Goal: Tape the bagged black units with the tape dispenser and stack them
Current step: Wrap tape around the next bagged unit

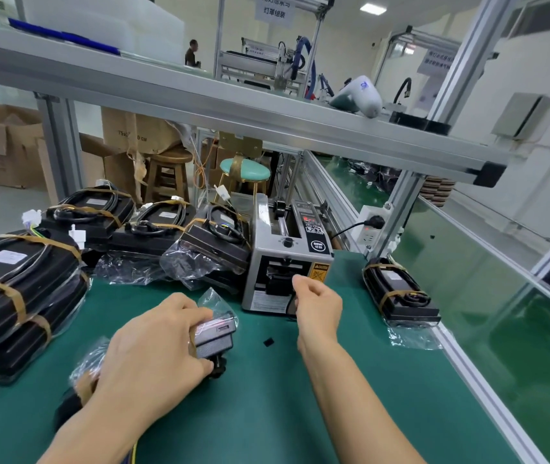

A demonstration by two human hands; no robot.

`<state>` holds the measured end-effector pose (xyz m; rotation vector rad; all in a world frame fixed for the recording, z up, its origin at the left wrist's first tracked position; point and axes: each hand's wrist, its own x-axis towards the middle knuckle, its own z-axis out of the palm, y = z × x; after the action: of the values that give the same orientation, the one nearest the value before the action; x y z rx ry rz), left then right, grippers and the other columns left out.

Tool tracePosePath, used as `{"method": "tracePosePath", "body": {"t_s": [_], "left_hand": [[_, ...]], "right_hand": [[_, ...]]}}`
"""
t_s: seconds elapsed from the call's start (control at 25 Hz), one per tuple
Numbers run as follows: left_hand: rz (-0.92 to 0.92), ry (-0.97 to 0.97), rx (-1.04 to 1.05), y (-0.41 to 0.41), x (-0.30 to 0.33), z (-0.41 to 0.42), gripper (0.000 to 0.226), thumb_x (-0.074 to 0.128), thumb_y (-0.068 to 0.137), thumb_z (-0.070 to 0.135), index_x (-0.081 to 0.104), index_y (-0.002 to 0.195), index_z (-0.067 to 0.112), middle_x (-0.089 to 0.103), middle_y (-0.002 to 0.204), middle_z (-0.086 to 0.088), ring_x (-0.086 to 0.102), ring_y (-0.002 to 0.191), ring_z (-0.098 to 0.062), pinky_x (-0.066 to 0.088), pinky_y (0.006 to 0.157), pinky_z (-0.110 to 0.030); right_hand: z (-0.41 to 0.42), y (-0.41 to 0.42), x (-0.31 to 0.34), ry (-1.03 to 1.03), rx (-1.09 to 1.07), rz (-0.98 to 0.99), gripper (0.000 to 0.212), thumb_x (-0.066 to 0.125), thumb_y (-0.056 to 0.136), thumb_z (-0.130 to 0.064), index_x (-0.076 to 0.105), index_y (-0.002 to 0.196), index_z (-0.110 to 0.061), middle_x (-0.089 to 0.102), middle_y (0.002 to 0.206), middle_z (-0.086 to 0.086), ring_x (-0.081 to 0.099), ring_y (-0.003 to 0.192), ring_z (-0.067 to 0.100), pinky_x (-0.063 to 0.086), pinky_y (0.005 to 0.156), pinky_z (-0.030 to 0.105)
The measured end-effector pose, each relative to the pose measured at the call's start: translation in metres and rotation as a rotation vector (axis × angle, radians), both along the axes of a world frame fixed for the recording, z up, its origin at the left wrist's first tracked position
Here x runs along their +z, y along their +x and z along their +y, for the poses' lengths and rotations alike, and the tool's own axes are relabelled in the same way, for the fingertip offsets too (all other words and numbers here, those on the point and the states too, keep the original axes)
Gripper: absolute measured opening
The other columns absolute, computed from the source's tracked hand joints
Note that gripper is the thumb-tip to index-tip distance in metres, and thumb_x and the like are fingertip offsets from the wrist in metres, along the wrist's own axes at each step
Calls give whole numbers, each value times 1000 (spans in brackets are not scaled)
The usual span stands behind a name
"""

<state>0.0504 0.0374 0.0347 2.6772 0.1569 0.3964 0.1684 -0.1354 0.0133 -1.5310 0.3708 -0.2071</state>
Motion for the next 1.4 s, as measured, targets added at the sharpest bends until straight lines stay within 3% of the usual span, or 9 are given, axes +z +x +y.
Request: {"method": "tracePosePath", "body": {"t_s": [0.28,0.48,0.64,0.72,0.84,0.92,1.04,1.24,1.4], "left_hand": [[-14,4,-14,-3,-5,-1,44,73,63,43,60,105,41,48,98,21,55,80,-6,41,62,-21],[-48,-41,6,-5,-4,-2,39,75,61,35,64,98,35,52,95,18,57,79,-12,45,63,-26],[-20,-9,17,-3,-4,-1,41,72,64,38,62,104,38,50,96,18,56,81,-9,43,64,-23],[-10,-4,35,-1,-4,1,41,70,65,40,61,104,37,50,97,17,55,83,-8,43,65,-23],[-15,-23,43,2,-3,2,41,73,63,41,64,103,39,50,95,16,55,83,-11,43,66,-26],[-19,-18,45,2,-3,1,41,73,62,41,64,102,40,50,93,15,55,82,-12,43,66,-27],[-36,-17,53,1,-3,0,39,73,61,43,65,99,39,51,92,14,55,80,-12,42,64,-28],[-20,-4,56,0,-4,0,44,72,62,46,64,105,43,50,93,16,55,81,-11,35,60,-27],[-15,-4,61,0,-4,-1,46,73,62,46,63,107,43,49,92,16,54,81,-11,28,57,-26]], "right_hand": [[20,25,3,-9,-144,111,17,74,83,-19,63,70,-19,62,74,-6,59,79,18,43,74,31],[26,29,7,150,-202,180,23,75,79,-11,57,66,-15,57,70,4,46,58,18,43,63,31],[23,5,19,213,-31,174,25,68,85,-14,51,67,-17,44,65,-2,34,56,13,30,53,25],[20,-25,18,199,201,95,19,66,87,-22,60,69,-21,51,66,-5,43,63,12,32,62,24],[21,-73,13,162,495,56,13,75,75,-34,76,81,-22,71,97,-21,61,87,-7,36,78,20],[25,-87,9,154,526,14,6,76,78,-28,77,72,-26,67,113,-19,59,94,-13,35,83,16],[28,-91,3,121,498,-52,19,70,83,-19,74,64,-20,61,118,-14,55,93,-20,33,82,13],[36,-92,4,29,468,-89,18,72,82,-17,74,64,-19,57,114,-11,53,87,-20,33,79,12],[37,-89,6,-111,448,-138,28,71,81,-18,69,55,-26,56,101,-13,52,85,-14,35,71,2]]}}
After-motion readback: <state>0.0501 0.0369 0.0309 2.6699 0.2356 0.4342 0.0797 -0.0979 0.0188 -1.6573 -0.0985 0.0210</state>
